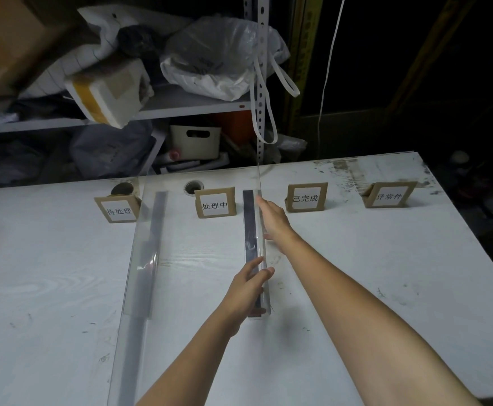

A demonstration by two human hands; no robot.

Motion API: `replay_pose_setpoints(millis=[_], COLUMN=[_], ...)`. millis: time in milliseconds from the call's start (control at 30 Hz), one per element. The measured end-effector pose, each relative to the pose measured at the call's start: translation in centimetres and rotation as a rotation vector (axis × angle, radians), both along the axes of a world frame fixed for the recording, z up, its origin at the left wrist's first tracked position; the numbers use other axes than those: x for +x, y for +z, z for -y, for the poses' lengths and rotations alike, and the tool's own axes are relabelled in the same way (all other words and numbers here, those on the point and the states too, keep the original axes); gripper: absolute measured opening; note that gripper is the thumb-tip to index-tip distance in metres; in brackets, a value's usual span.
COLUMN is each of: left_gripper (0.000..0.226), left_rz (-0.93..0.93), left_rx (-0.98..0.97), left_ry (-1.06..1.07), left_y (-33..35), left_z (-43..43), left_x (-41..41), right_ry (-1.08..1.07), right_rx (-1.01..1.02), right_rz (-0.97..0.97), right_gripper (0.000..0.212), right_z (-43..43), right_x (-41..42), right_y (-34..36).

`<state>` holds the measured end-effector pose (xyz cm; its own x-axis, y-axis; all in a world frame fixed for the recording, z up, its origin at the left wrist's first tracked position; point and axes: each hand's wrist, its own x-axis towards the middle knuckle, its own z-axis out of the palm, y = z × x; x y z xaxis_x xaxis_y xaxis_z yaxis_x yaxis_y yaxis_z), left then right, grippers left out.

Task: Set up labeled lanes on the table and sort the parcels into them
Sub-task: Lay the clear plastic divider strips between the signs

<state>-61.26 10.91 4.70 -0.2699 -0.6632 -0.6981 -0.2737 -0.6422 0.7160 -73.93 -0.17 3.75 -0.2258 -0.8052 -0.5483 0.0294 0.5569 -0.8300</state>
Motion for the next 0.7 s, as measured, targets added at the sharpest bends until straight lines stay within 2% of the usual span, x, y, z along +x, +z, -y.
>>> replay_pose_setpoints(millis=[267, 467, 633, 700], left_gripper=[0.046, 0.054, 0.059, 0.059], left_rz=[0.019, 0.079, 0.220, 0.357], left_rx=[0.015, -0.020, -0.083, -0.193], left_ry=[-0.022, -0.065, -0.181, -0.278], left_y=[0.1, 0.7, 3.4, 4.7], left_z=[0.0, 0.4, 1.9, 3.0], left_x=[-0.3, -0.3, 1.1, 2.3], right_ry=[0.042, 0.070, 0.316, 0.412], right_rx=[-0.005, -0.004, 0.046, 0.090], right_rz=[-0.053, -0.086, -0.371, -0.493], right_gripper=[0.055, 0.041, 0.060, 0.063], right_z=[-0.1, -0.1, 0.0, 0.1], right_x=[-0.4, -0.4, -1.0, -1.3], right_y=[0.5, 1.1, 4.0, 5.8])
